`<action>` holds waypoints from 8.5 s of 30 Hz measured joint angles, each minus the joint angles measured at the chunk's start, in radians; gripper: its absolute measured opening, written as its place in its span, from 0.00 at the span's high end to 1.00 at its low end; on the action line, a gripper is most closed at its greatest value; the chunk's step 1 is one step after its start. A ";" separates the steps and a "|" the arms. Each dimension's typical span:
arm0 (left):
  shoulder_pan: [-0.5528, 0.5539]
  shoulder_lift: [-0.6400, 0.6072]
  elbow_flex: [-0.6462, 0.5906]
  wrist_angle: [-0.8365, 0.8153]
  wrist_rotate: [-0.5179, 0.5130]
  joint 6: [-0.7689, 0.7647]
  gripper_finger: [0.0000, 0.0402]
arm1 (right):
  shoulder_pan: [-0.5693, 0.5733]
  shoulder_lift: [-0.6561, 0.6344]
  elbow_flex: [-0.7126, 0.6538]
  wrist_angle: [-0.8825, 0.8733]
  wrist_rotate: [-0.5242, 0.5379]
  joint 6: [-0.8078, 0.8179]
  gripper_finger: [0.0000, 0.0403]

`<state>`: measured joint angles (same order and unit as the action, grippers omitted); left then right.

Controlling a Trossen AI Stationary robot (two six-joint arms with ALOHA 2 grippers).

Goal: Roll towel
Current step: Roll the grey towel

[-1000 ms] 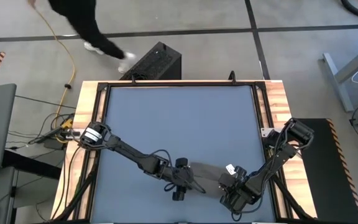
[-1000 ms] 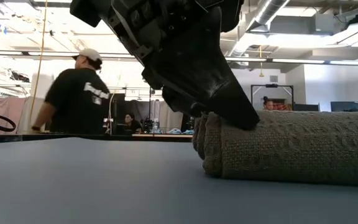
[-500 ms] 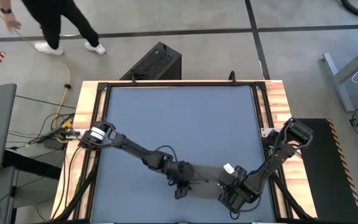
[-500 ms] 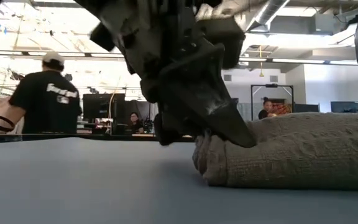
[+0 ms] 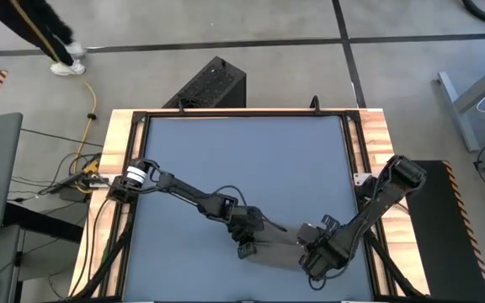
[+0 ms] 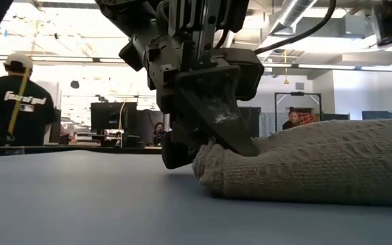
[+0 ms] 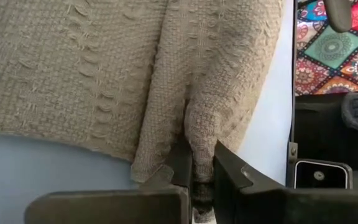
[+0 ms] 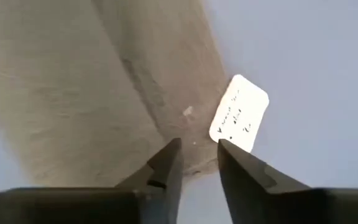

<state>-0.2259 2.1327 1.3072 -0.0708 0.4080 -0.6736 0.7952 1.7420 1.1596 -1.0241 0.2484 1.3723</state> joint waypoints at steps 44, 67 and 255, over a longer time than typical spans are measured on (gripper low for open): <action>0.082 0.007 0.016 -0.025 0.273 0.027 0.69 | 0.240 0.163 -0.012 0.290 0.300 -0.081 0.72; -0.108 -0.220 0.002 0.070 -0.364 0.457 0.74 | 0.293 0.027 -0.173 0.498 0.245 0.379 0.78; -0.098 0.149 0.207 0.076 -0.505 0.383 0.38 | -0.042 0.128 0.095 0.269 0.001 -0.354 0.47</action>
<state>-0.3237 2.2813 1.5138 0.0057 -0.0973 -0.2911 0.7533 1.8704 1.2549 -0.7551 0.2493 1.0184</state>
